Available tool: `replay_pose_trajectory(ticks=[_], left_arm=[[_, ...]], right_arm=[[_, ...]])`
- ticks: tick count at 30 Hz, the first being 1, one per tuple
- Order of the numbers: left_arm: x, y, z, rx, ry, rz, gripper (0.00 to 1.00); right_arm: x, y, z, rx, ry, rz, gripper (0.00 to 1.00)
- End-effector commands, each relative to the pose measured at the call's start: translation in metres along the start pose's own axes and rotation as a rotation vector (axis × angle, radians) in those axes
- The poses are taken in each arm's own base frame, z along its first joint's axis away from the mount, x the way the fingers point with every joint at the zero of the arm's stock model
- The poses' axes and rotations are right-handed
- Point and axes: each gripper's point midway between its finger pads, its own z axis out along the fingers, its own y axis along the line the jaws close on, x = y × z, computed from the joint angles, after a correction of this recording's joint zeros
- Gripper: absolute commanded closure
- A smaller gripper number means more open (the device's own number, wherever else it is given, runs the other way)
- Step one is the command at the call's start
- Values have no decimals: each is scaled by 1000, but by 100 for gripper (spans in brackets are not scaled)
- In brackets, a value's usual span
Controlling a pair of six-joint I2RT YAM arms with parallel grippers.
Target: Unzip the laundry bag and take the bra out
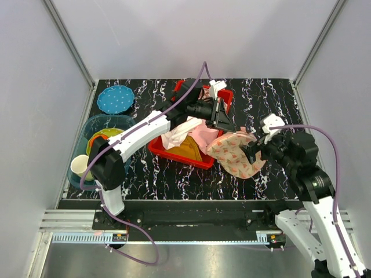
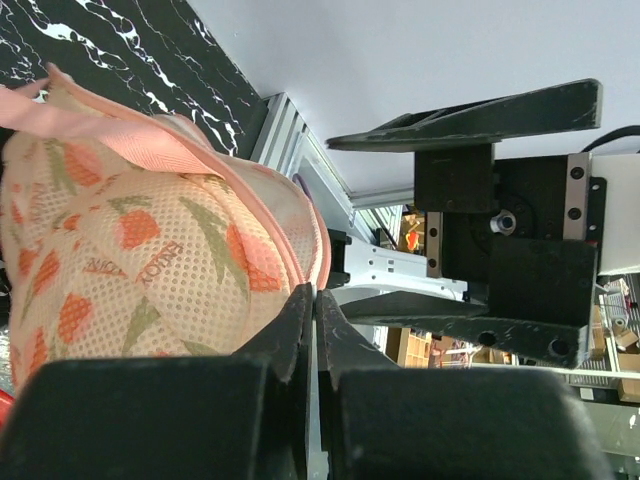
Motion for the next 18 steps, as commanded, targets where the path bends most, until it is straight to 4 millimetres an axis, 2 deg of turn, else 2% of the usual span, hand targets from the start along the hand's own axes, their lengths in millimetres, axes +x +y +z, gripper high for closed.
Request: replay_pose_trajectory(ticks=[1,4,8,9,10,13,15,18], left_arm=[[-14,-29,-7,53,-32,74,100],[-12,-36,-7,60,-23,95,100],[-11,-44,-6,69,-15,112,100],[-12,-46,-6,70,-18,114,100],[-14,-46,-6,68,-20,111,100],[-17,-52,-6,78,-26,122,100],[-18,-54,-8,79,-29,129,100],[-21,-49,-10,56,-37,130,100]], right_arm=[[-23,12,8,-129,-42,-126,7],[-22,14,17,-160,-27,-113,14],[-29,13,30,-164,-59,-57,68],[-29,15,32,-174,-61,-52,91],[-28,17,32,-183,-59,-43,100],[-19,16,29,-161,-47,-21,100],[-17,13,19,-117,-68,-29,100],[-19,-12,-2,72,-111,-15,100]])
